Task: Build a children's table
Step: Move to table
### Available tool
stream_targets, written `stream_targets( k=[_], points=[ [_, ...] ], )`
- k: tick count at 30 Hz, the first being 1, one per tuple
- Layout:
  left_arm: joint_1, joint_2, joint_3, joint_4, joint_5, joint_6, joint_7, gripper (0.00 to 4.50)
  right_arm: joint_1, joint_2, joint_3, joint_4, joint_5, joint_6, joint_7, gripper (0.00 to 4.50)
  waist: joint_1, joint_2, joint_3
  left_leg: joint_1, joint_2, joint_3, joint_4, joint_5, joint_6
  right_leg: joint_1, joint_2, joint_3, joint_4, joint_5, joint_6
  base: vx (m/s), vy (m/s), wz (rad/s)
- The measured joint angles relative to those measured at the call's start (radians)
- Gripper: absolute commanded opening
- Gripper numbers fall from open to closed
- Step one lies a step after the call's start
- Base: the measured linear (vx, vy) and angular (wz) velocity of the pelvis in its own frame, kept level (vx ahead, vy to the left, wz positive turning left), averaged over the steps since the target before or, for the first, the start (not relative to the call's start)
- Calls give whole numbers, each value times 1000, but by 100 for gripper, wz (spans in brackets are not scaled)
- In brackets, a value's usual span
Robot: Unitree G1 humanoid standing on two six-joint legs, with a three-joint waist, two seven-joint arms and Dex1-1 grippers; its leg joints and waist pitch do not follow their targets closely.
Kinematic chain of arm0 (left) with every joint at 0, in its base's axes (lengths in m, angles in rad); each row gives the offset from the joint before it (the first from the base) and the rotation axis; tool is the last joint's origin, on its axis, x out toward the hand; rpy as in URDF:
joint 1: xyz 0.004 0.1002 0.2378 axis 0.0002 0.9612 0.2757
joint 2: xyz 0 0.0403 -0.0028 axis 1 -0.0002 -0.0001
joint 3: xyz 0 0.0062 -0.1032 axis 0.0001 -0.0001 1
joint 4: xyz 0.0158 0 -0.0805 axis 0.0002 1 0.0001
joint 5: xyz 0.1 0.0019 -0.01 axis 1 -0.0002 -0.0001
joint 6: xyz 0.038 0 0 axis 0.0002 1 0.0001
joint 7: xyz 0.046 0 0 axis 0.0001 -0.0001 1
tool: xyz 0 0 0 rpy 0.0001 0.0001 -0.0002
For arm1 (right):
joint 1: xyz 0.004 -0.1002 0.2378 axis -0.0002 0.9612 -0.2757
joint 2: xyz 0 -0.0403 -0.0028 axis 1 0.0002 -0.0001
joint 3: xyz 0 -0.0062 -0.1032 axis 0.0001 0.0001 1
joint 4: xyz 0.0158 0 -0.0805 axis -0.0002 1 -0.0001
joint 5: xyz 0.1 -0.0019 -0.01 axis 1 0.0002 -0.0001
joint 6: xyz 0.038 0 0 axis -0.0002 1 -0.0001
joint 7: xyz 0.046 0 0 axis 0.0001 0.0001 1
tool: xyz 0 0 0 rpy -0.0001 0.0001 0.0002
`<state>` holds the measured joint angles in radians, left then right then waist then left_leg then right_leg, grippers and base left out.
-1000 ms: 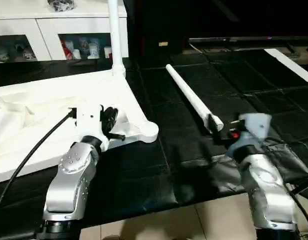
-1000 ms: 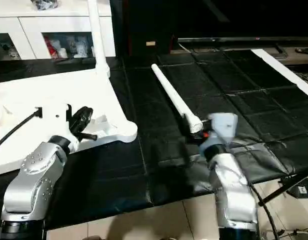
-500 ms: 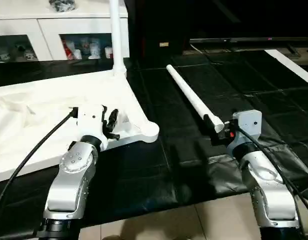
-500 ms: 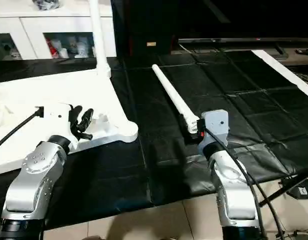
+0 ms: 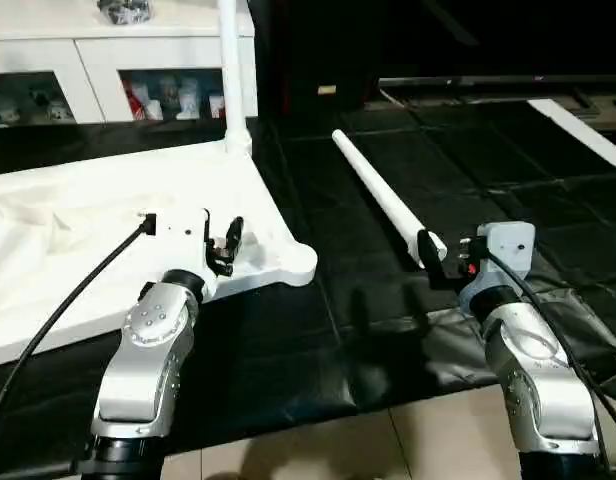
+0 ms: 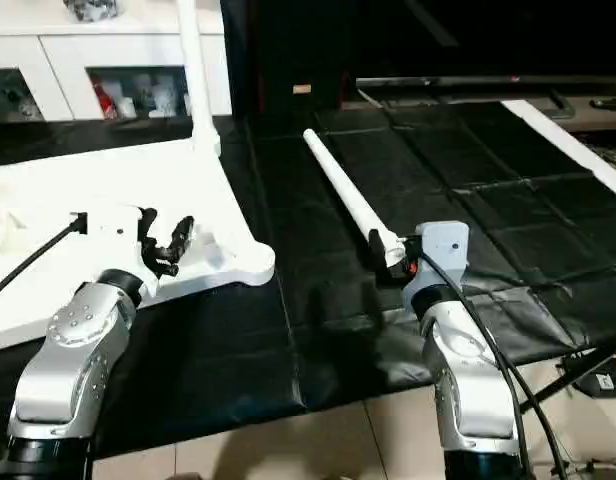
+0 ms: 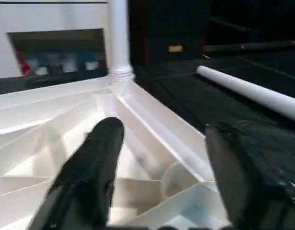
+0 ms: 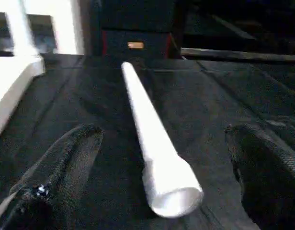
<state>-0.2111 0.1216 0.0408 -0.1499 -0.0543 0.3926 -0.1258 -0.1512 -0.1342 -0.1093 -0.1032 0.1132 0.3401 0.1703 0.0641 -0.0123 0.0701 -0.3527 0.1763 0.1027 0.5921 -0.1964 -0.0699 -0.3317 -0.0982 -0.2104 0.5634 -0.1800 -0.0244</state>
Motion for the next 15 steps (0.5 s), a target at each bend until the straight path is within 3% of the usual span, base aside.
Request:
stream_targets(
  k=[2, 7, 10, 11, 12, 14, 15],
  points=[
    [0, 0, 1, 0, 0, 0, 0, 355, -1, -1, 6, 0, 0, 0, 13, 450, -4, 1, 1, -2, 0, -15, 4, 0, 0, 24, -6, -26, -4, -14, 5, 44, 0, 54],
    [1, 1, 1, 0, 0, 0, 0, 374, -1, -23, 40, 1, -10, -37, 37, 450, -4, 3, 1, -10, -2, -16, 10, -7, 12, 64, -12, -26, -6, -44, 27, 69, 2, 60],
    [1, 2, 1, 0, -1, 0, 1, 407, -2, -22, 41, 1, -7, -63, 53, 450, -2, 3, 1, -16, -8, -16, 11, -7, 27, 91, -11, -20, -11, -69, 41, 113, 19, 70],
    [8, 4, 5, -2, -1, -1, 1, 406, -15, -8, 41, 5, -2, -62, 48, 450, -3, 2, 0, -2, -10, -7, 9, -11, 34, 82, 0, 14, 5, -85, 17, 198, 15, 53],
    [12, 11, 17, -1, 0, 0, 2, 406, -31, 7, 42, 3, 1, -59, 44, 450, -4, -1, -1, 6, -19, -7, 10, -18, 37, 70, 10, 50, 36, -108, -23, 198, 15, 53],
    [10, 12, 32, -3, -1, -2, 2, 413, -48, 1, 40, -6, 7, -34, 42, 450, -8, -9, -5, 18, -40, -4, 18, -31, 46, 25, 11, 105, 104, -113, -31, 183, -14, 15],
    [9, 6, 29, -6, -7, -3, 1, 413, -48, -13, 39, -7, 11, -9, 43, 450, -10, -24, -12, 19, -53, 2, 31, -40, 52, -11, 5, 142, 105, -101, -6, 155, -27, 11]
  ],
)
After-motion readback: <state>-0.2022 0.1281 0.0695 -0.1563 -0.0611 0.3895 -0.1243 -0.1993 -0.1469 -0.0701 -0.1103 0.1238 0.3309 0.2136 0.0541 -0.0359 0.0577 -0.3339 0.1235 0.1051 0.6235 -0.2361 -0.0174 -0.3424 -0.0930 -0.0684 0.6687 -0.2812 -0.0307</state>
